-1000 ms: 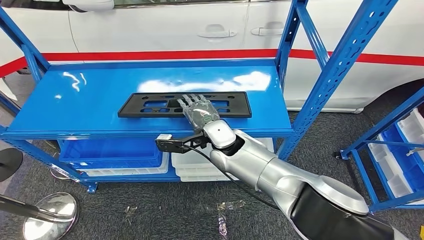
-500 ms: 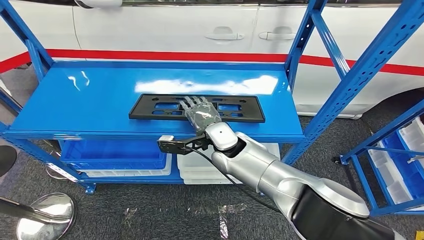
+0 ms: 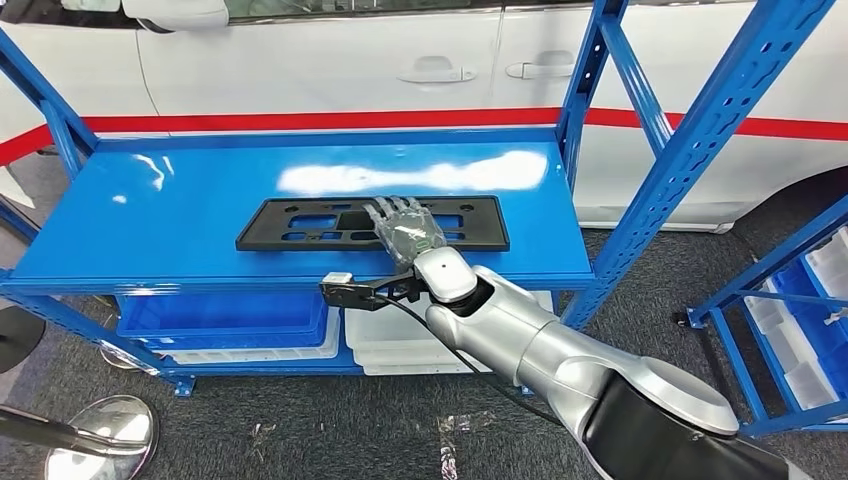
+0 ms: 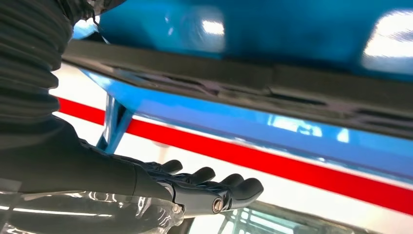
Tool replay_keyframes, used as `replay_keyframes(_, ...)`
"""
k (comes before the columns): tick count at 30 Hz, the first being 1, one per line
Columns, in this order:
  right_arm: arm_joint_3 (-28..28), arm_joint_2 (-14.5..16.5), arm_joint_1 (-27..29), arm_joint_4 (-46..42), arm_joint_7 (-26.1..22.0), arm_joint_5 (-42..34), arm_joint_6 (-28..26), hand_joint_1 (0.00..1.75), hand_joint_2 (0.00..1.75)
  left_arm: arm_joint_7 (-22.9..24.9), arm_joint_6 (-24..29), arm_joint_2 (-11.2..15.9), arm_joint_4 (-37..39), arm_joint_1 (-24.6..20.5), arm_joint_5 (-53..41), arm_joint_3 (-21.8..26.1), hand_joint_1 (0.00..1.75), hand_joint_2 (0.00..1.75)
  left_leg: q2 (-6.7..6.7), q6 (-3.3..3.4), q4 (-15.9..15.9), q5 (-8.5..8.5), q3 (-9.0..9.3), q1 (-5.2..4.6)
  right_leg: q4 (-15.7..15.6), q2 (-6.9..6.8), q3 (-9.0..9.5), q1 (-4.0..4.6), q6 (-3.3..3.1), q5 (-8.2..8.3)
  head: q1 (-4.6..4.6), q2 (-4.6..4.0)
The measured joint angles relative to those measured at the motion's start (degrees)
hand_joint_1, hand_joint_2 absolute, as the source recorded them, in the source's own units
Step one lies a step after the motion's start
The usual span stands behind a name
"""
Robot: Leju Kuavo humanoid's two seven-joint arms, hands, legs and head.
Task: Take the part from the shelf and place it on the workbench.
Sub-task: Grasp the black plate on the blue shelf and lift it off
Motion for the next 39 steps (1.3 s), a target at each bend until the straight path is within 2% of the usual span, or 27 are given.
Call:
replay_keyframes(1,0.0,-0.08,0.1,0.05,0.13,0.08,0.08,0.0,1.75,0.04,0.05,0.0,0.0,0.08,0.01,0.0,0.0,0.0,0.0,0.03,-1.62,1.7,0.43,0.0,0.05,0.09,0.14,0.01,0.04,-0.13,-0.01,0.0)
replay_keyframes(3,0.0,-0.18,0.11,0.12,0.3,0.21,0.15,0.0,1.75,0.11,0.18,0.02,0.0,0.17,0.02,0.0,0.0,0.0,0.01,0.39,-9.53,6.11,3.86,-0.04,0.18,0.26,0.55,0.02,0.24,-0.48,0.01,0.0)
replay_keyframes(4,0.0,-0.23,0.04,0.16,0.35,0.26,0.15,0.0,1.75,0.13,0.26,0.04,0.0,0.12,0.01,0.01,0.0,0.0,0.0,0.66,-13.37,7.51,5.68,-0.18,0.28,0.31,0.63,0.13,0.42,-0.68,0.02,0.0)
replay_keyframes(5,0.0,-0.27,-0.02,0.19,0.39,0.31,0.15,0.0,1.75,0.13,0.34,0.05,0.0,0.03,0.01,0.01,0.0,0.0,-0.03,0.96,-15.71,8.08,6.81,-0.33,0.32,0.3,0.63,0.21,0.64,-0.8,0.01,0.0)
replay_keyframes(7,0.0,-0.4,-0.07,0.28,0.48,0.36,0.16,0.0,1.75,0.14,0.46,0.07,0.0,-0.11,0.01,0.03,0.0,0.0,-0.12,1.48,-16.91,7.91,7.42,-0.58,0.3,0.27,0.55,0.34,1.11,-0.91,0.04,0.0)
replay_keyframes(10,0.0,-0.53,-0.13,0.37,0.62,0.37,0.16,0.0,1.75,0.2,0.53,-0.05,0.0,-0.03,0.01,0.04,0.0,0.0,-0.06,2.24,-17.44,8.04,7.92,-0.06,1.99,0.09,-0.19,0.45,2.05,-2.17,0.23,0.0)
replay_keyframes(11,0.0,-0.57,-0.18,0.41,0.66,0.37,0.16,0.0,1.75,0.22,0.56,-0.09,0.0,-0.01,0.01,0.04,0.0,0.0,0.0,2.47,-17.6,8.04,8.12,0.12,4.52,0.02,-1.41,0.39,2.38,-3.52,0.33,0.0)
replay_keyframes(13,0.0,-0.68,-0.11,0.53,0.68,0.37,0.17,0.0,1.75,0.22,0.6,-0.09,0.0,-0.02,0.01,0.04,0.0,0.0,0.03,2.76,-17.54,7.85,8.23,0.14,12.3,-0.07,-5.36,0.0,2.8,-6.82,0.53,0.0)
replay_keyframes(14,0.0,-0.77,0.03,0.6,0.69,0.37,0.17,0.0,1.75,0.22,0.6,-0.09,0.0,-0.05,0.01,0.04,0.0,0.0,0.02,2.81,-17.47,7.74,8.25,0.14,15.7,-0.1,-7.28,-0.19,2.89,-7.79,0.54,0.0)
replay_keyframes(15,0.0,-0.87,0.2,0.67,0.69,0.37,0.18,0.0,1.75,0.22,0.61,-0.09,0.0,-0.04,0.02,0.04,0.0,0.0,-0.02,2.82,-17.38,7.59,8.32,0.14,17.25,-0.13,-8.34,-0.34,2.94,-7.71,0.56,0.0)
replay_keyframes(16,0.0,-0.97,0.33,0.74,0.69,0.37,0.19,0.0,1.75,0.22,0.61,-0.09,0.0,-0.01,0.02,0.04,0.0,0.0,-0.07,2.76,-17.27,7.4,8.44,0.15,16.41,-0.14,-8.23,-0.46,2.92,-6.48,0.55,0.0)
replay_keyframes(17,0.0,-1.03,0.39,0.78,0.7,0.37,0.19,0.0,1.75,0.22,0.62,-0.09,0.0,0.03,0.02,0.04,0.0,0.0,-0.12,2.66,-17.16,7.19,8.64,0.15,13.52,-0.15,-7.04,-0.55,2.84,-4.49,0.56,0.0)
replay_keyframes(18,0.0,-1.06,0.38,0.81,0.7,0.37,0.19,0.0,1.75,0.22,0.62,-0.09,0.0,0.06,0.02,0.04,0.0,0.0,-0.16,2.52,-17.06,6.94,8.88,0.15,9.26,-0.16,-5.13,-0.58,2.69,-2.34,0.55,0.0)
replay_keyframes(20,0.0,-1.06,0.24,0.83,0.7,0.37,0.19,0.0,1.75,0.21,0.63,-0.08,0.0,0.01,0.02,0.04,0.0,0.0,-0.2,2.02,-16.89,6.5,9.14,-0.02,2.68,-0.11,-1.79,-0.41,2.35,-0.11,0.53,0.0)
replay_keyframes(21,0.0,-1.07,0.18,0.84,0.69,0.37,0.19,0.0,1.75,0.2,0.63,-0.08,0.0,-0.04,0.02,0.04,0.0,0.0,-0.2,1.73,-16.86,6.37,9.19,-0.07,1.23,-0.06,-1.01,-0.28,2.17,0.02,0.51,0.0)
replay_keyframes(23,0.0,-1.1,0.14,0.86,0.71,0.37,0.19,0.0,1.75,0.2,0.64,-0.07,0.0,-0.1,0.02,0.04,0.0,0.0,-0.21,1.16,-16.95,6.22,9.32,-0.04,0.93,0.06,-0.78,-0.18,1.79,-0.15,0.49,0.0)
replay_keyframes(25,0.0,-1.13,0.1,0.88,0.72,0.37,0.19,0.0,1.75,0.19,0.64,-0.14,0.0,0.0,0.01,0.04,0.0,0.0,-0.13,0.62,-15.91,5.29,9.01,0.11,0.58,0.09,-0.43,-0.37,1.31,-0.15,0.44,0.0)
replay_keyframes(26,0.0,-1.13,0.04,0.89,0.73,0.37,0.19,0.0,1.75,0.16,0.64,-0.19,0.0,0.0,0.01,0.04,0.0,0.0,-0.08,0.36,-13.81,4.07,8.06,0.15,0.41,0.06,-0.22,-0.52,1.07,-0.17,0.34,0.0)
replay_keyframes(28,0.0,-1.13,0.04,0.92,0.73,0.37,0.22,0.0,1.75,0.12,0.64,-0.25,0.0,-0.08,-0.01,0.05,0.0,0.0,0.0,-0.04,-6.29,0.83,4.28,0.2,0.35,0.0,0.03,-0.5,0.7,-0.38,0.14,0.0)
replay_keyframes(29,0.0,-1.13,0.14,0.95,0.73,0.37,0.27,0.0,1.75,0.11,0.64,-0.25,0.0,-0.1,-0.01,0.07,0.0,0.0,0.01,-0.17,-2.55,-0.29,2.2,0.22,0.38,-0.02,0.11,-0.43,0.56,-0.5,0.08,0.0)
replay_keyframes(30,0.0,-1.13,0.29,0.97,0.73,0.37,0.35,0.0,1.75,0.11,0.64,-0.24,0.0,-0.05,-0.01,0.08,0.0,0.0,0.01,-0.22,-0.44,-0.38,0.82,0.23,0.42,0.0,0.22,-0.37,0.47,-0.64,0.06,0.0)
replay_keyframes(31,0.0,-1.13,0.41,0.98,0.73,0.37,0.46,0.0,1.75,0.12,0.64,-0.25,0.0,0.02,0.0,0.08,0.0,0.0,0.01,-0.19,-0.67,0.72,0.54,0.22,0.49,0.06,0.39,-0.35,0.45,-0.81,0.05,0.0)
replay_keyframes(32,0.0,-1.13,0.48,0.99,0.73,0.38,0.57,0.01,1.75,0.13,0.64,-0.25,0.0,0.1,0.01,0.09,0.0,0.0,0.01,-0.07,-3.23,2.78,1.43,0.22,0.58,0.14,0.63,-0.33,0.48,-1.02,0.05,0.0)
replay_keyframes(34,0.0,-1.13,0.46,1.0,0.72,0.39,0.87,0.47,1.75,0.14,0.64,-0.25,0.0,0.13,0.02,0.09,0.0,0.0,0.02,0.3,-11.18,6.81,4.84,0.14,0.73,0.25,1.1,-0.24,0.76,-1.52,0.07,0.0)
replay_keyframes(36,0.0,-1.13,0.41,1.01,0.45,0.38,1.4,0.61,1.75,0.13,0.64,-0.24,0.0,0.0,0.01,0.1,0.0,0.0,-0.07,0.72,-15.9,7.92,6.96,-0.14,0.85,0.25,1.13,-0.08,1.2,-1.81,0.13,0.0)
replay_keyframes(38,0.0,-1.08,0.48,1.01,-0.32,0.35,2.15,0.31,1.75,0.13,0.61,-0.26,0.0,-0.11,0.01,0.13,0.0,0.0,-0.18,1.14,-16.54,7.63,7.29,-0.22,0.81,0.24,1.05,0.06,1.67,-1.91,0.23,0.0)
replay_keyframes(39,0.0,-1.05,0.55,1.0,-0.82,0.31,2.56,0.31,1.75,0.13,0.56,-0.28,0.0,-0.14,0.01,0.14,0.0,0.0,-0.17,1.37,-16.6,7.65,7.41,-0.07,0.96,0.19,1.01,0.06,1.97,-2.11,0.28,0.0)
